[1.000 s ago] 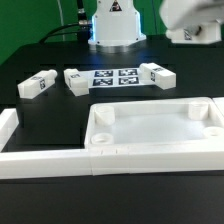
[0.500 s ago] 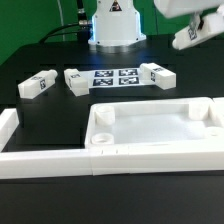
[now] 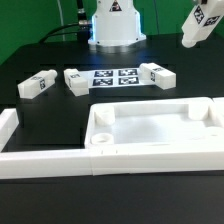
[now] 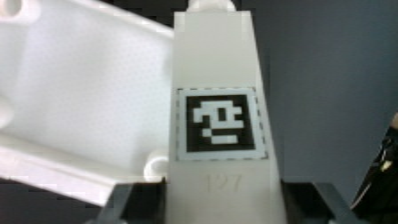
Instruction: Assemble desk
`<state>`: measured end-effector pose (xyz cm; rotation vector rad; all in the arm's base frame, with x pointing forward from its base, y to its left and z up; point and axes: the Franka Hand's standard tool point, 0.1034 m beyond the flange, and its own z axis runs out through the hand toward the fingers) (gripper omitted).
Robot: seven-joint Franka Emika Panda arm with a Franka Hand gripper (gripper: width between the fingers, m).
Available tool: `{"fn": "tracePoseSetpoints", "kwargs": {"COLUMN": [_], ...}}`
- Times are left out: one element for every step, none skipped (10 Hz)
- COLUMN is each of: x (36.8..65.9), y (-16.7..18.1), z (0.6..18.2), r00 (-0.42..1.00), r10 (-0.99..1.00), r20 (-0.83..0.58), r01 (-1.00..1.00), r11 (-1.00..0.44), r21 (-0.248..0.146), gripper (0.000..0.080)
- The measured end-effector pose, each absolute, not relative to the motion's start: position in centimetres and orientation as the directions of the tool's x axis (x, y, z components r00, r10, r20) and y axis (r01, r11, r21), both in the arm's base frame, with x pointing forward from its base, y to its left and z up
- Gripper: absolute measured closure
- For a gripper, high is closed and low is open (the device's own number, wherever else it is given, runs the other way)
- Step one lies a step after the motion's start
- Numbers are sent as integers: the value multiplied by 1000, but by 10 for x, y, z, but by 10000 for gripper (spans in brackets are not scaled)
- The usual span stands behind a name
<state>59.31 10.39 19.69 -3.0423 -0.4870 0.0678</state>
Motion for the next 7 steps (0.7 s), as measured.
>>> {"fn": "tracePoseSetpoints", "kwargs": {"x": [599,600,610,640,660,671,680], "y": [104,107,106,103,100,100,96], "z": [193,174,170,187,193,195,196], "r00": [951,946,951,952,953,944,903], "r10": [306,302,285,245,209,198,189], "r20": [50,114,117,184,221,264,386], "r01": [309,308,294,264,237,232,232], "r11": [-950,-950,-954,-961,-965,-967,-970], "r21": [-51,-42,-59,-86,-109,-105,-69], "gripper": [509,509,509,509,509,509,509]}}
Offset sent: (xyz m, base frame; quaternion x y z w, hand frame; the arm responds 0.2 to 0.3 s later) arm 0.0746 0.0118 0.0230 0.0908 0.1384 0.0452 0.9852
